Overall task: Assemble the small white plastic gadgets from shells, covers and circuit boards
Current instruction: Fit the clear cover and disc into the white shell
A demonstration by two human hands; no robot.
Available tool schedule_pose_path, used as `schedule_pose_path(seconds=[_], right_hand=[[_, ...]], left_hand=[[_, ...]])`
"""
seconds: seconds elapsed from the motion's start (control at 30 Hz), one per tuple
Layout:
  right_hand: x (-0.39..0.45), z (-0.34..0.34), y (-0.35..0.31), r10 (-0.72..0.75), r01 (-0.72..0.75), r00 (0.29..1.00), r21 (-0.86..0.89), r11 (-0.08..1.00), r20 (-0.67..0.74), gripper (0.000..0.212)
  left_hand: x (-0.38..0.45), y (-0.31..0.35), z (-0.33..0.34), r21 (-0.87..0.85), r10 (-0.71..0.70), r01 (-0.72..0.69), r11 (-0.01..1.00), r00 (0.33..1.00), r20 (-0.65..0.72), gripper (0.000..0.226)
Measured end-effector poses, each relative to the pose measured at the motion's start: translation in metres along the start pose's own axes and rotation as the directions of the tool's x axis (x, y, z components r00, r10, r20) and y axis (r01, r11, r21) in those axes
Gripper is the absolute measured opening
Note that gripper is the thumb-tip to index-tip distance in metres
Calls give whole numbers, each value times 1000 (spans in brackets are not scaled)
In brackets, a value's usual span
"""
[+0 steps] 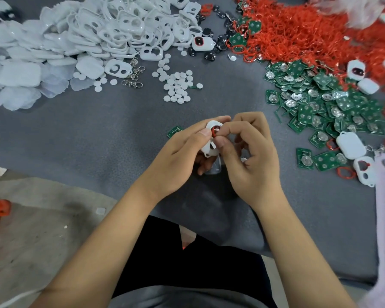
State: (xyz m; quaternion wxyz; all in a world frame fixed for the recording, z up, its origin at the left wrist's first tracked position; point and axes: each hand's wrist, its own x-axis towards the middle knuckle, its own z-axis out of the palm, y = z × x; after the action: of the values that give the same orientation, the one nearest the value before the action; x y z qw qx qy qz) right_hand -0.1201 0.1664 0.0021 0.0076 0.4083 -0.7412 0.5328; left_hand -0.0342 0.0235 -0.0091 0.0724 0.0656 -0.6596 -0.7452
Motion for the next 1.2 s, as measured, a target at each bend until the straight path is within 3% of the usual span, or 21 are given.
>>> schedule_pose_path(seconds=[0.33,0.53,0.7,0.8,0.93,1.2], right_hand=[[0,-2,-2,8,-22,996,158,987,84,10],[2,-4,-1,56,-60,998,209,976,23,10],[-3,2,2,27,-5,973,95,995,-230,9],[-3,0,3,50,-24,948,87,996,-314,14],[-4,1,-1,113,-100,936,56,993,-333,18],[-4,0,3,3,-25,974,-94,995,-228,24]], left_hand=[[-4,7,1,9,22,-22,1000,999,-23,43],[-3,12,5,-48,-19,17,999,1000,-24,30],[-2,12,7,-102,-23,7,995,988,-153,23],[-2,9,8,-76,5,-23,997,975,-223,20],[-2,8,8,-25,38,-45,999,972,-232,18],[-4,7,7,28,91,-87,996,974,-208,13]])
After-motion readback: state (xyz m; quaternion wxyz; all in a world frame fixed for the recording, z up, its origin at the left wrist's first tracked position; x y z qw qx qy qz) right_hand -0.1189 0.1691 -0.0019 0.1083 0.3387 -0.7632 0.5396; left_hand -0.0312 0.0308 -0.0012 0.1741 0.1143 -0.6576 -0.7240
